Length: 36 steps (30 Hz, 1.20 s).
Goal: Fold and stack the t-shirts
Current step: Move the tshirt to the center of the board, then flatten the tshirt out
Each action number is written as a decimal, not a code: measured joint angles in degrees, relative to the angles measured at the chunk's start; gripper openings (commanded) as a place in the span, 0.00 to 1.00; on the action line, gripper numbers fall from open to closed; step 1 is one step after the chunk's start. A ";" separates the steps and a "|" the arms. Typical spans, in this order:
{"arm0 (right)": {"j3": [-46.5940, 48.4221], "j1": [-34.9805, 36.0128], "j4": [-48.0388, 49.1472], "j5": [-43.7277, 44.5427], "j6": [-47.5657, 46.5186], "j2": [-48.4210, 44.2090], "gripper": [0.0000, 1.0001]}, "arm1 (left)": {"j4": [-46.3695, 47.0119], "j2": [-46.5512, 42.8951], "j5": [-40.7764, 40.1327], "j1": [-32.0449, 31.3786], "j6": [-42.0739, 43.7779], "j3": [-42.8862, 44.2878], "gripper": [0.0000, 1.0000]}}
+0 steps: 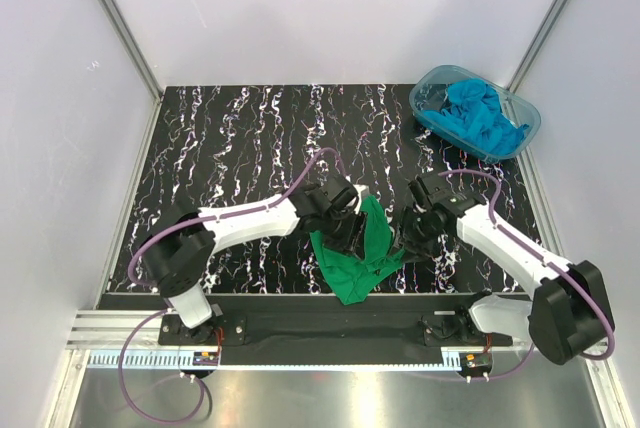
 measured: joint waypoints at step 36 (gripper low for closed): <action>-1.03 0.00 9.09 -1.84 -1.33 9.90 0.00 | -4.11 5.11 -0.42 0.00 2.45 5.46 0.57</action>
